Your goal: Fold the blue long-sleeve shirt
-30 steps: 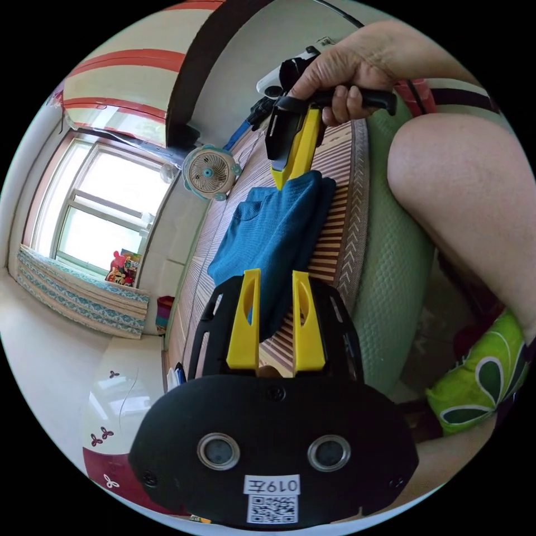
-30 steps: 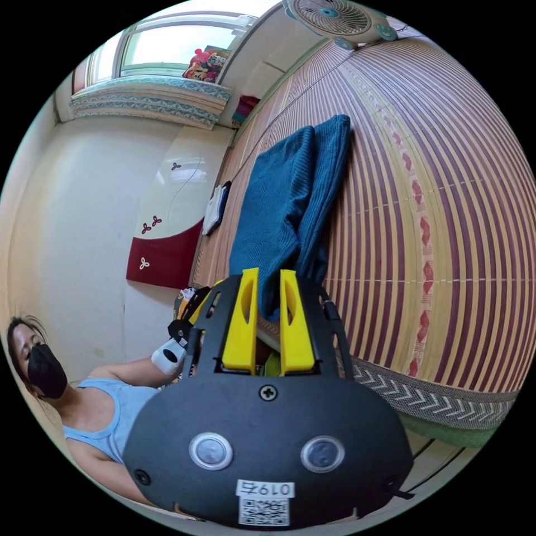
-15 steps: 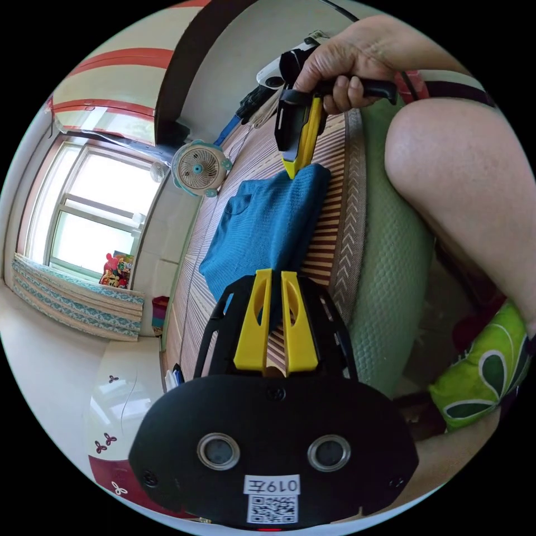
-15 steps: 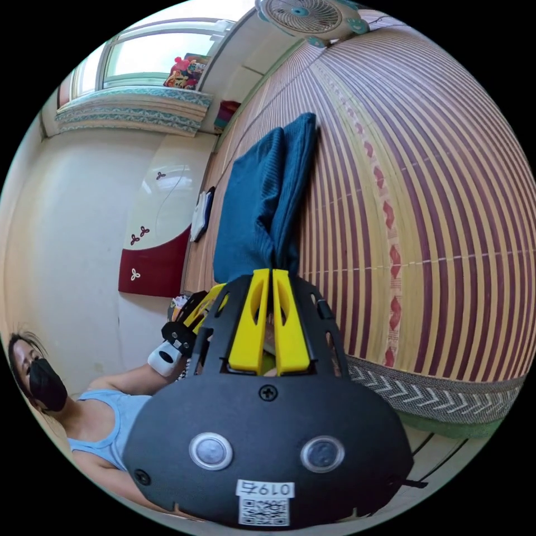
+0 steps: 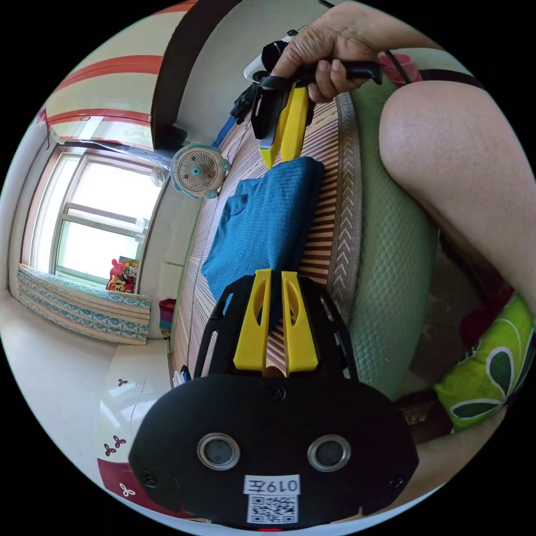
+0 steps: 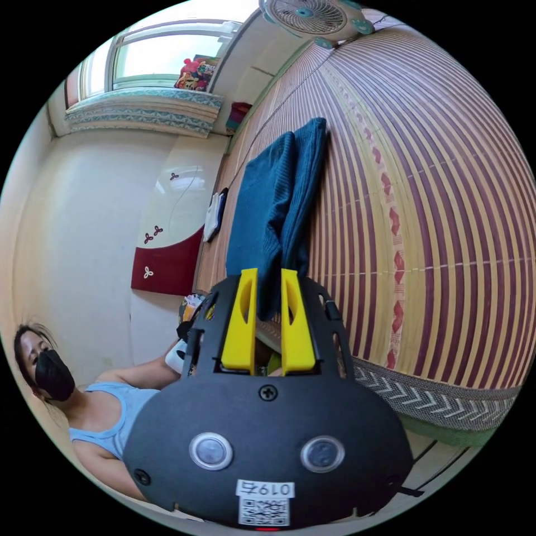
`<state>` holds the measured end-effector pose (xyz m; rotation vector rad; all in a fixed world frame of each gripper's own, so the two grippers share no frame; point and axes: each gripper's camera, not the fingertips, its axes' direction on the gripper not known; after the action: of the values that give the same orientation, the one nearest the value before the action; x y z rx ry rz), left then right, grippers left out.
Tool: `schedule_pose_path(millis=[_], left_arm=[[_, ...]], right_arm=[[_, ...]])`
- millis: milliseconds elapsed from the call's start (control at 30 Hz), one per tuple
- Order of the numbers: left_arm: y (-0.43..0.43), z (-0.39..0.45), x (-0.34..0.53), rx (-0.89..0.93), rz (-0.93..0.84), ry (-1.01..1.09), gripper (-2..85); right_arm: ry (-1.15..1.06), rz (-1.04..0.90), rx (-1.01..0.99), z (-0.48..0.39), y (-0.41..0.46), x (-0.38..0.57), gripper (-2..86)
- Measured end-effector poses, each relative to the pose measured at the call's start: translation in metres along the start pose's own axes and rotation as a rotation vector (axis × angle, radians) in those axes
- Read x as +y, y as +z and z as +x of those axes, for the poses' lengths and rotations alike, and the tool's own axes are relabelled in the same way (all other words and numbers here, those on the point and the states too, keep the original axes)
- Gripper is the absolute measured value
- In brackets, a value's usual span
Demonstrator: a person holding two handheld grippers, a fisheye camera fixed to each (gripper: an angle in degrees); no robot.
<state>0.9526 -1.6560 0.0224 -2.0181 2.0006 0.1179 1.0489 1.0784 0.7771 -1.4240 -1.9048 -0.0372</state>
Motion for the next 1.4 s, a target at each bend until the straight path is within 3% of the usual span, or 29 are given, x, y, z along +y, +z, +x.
schedule_pose_path(millis=[233, 367, 833, 1067, 1400], left_arm=[[-0.003, 0.007, -0.002, 0.006, -0.003, -0.006, 0.9], [-0.006, 0.013, -0.004, 0.001, -0.004, -0.005, 0.9], [-0.023, 0.033, -0.014, -0.059, -0.035, -0.032, 1.0], [-0.038, 0.037, -0.017, -0.113, -0.035, -0.045, 1.4], [-0.068, 0.032, -0.010, -0.156, -0.040, -0.089, 1.7]], right_arm=[[0.034, 0.020, -0.050, 0.005, 0.009, -0.001, 3.6], [0.048, 0.055, 0.025, 0.004, 0.012, 0.003, 0.5], [0.001, 0.038, 0.138, -0.019, 0.031, 0.036, 6.0], [-0.164, 0.098, 0.235, -0.070, 0.054, 0.047, 5.7], [-0.124, 0.074, 0.244, -0.053, 0.081, 0.054, 1.6]])
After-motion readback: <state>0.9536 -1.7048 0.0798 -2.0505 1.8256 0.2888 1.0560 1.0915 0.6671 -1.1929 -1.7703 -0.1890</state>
